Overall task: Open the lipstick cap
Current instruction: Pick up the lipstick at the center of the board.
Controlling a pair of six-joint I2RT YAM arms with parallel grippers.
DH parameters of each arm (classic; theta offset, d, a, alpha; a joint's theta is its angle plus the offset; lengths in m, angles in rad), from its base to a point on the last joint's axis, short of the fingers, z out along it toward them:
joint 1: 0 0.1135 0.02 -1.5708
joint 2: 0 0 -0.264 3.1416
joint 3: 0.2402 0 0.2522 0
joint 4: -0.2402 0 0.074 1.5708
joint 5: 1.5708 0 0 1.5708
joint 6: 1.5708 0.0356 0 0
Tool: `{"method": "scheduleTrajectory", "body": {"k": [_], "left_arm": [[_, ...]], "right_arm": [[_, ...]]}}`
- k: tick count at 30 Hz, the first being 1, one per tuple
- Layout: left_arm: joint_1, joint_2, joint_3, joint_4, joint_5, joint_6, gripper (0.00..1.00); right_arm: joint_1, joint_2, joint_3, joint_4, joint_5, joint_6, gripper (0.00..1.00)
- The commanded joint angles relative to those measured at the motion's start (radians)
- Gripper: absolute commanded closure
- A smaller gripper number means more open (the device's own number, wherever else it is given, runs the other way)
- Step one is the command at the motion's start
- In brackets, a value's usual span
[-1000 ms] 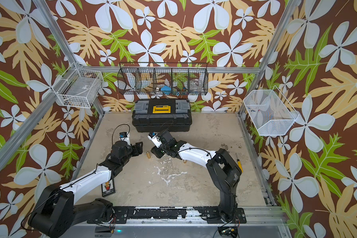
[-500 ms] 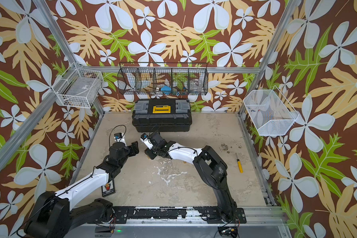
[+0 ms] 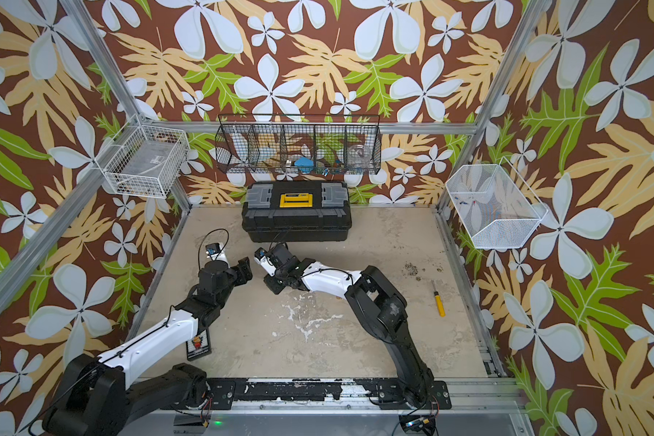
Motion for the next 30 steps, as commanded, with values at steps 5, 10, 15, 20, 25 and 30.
{"method": "scheduleTrajectory", "body": {"k": [5,10,15,20,25,30], "left_arm": [[0.001,0.002,0.006,-0.004,0.0,0.008,0.18],[0.002,0.006,0.009,-0.004,0.007,0.011,0.18],[0.001,0.008,0.016,-0.003,0.027,0.023,0.18],[0.001,0.014,0.041,0.025,0.174,0.089,0.19],[0.0,0.012,0.033,0.139,0.383,0.143,0.22],[-0.002,0.015,0.004,0.317,0.617,0.168,0.26]], "right_arm": [[0.0,-0.009,0.003,-0.01,-0.015,-0.005,0.74],[0.0,-0.043,-0.018,-0.008,-0.011,-0.001,0.79],[0.0,-0.114,-0.054,-0.014,-0.015,-0.001,0.79],[-0.013,-0.234,-0.133,-0.018,-0.02,0.018,0.78],[-0.083,-0.41,-0.254,0.02,-0.075,0.077,0.78],[-0.163,-0.588,-0.347,0.032,-0.099,0.097,0.77]]}}
